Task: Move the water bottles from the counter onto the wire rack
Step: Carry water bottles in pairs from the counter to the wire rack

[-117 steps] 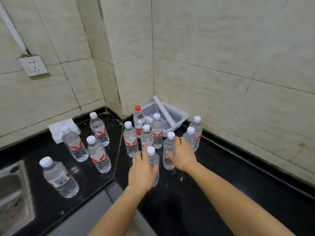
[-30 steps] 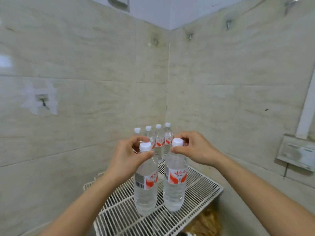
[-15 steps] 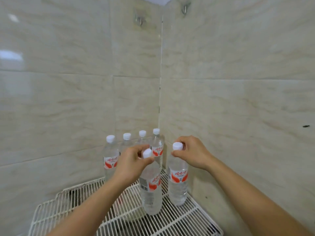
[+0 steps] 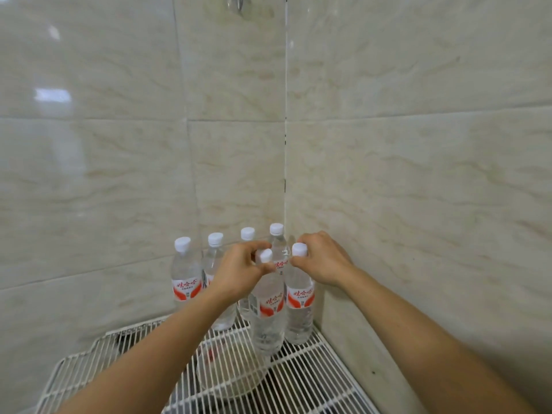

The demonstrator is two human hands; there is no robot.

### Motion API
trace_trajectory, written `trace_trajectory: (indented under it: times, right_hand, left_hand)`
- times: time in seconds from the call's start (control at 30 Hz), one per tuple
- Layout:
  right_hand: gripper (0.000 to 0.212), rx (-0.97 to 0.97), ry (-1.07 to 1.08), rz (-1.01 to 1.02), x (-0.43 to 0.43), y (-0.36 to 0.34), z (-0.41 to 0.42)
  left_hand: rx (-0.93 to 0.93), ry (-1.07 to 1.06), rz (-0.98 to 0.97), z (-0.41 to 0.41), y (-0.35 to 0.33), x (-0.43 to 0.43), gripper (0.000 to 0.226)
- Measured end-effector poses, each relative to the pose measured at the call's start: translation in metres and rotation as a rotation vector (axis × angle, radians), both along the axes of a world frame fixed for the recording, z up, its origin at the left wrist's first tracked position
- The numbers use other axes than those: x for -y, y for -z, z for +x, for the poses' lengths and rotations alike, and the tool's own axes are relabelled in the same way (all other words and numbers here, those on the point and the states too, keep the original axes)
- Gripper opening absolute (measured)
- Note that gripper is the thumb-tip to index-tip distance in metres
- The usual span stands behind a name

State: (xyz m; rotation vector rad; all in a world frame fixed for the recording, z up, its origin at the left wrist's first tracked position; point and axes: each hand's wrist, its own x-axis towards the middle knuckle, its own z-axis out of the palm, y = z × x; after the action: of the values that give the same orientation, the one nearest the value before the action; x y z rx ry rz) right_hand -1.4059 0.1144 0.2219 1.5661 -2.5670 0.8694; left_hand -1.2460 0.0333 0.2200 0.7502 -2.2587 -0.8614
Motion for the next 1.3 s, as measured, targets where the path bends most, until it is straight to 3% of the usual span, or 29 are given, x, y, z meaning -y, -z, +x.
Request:
trace_trajectory:
  times: [0.17,0.5,0.8,0.97,1.1,1.3]
  right_hand:
    - [0.023,0.004,0.000,0.017,0.011,-0.002,-0.006]
    - [0.022,-0.013,-0.012,0.071,0.022,-0.003,-0.014]
    - [0.023,-0.169,-0.012,0.069,0.015,0.003,-0.003]
    - [0.016,-0.124,0.020,0.064,0.007,0.002,0.005]
    - [0.040,-0.264,0.072,-0.058,0.000,-0.004,0.028]
    - [0.036,-0.244,-0.166,-0.225,0.020,0.004,0.103]
  left_hand:
    - [-0.001,0.003,0.009,-0.010,-0.002,0.008,0.042]
    - [0.004,0.013,0.030,-0.022,0.003,0.021,0.052]
    - [0.053,0.050,-0.135,-0.021,0.017,0.013,0.056]
    - [0.138,0.028,-0.211,-0.014,0.022,0.014,0.073]
    - [0.138,-0.056,-0.245,0.014,0.029,0.013,0.070]
    - [0.115,-0.263,-0.286,0.100,0.049,0.019,0.056]
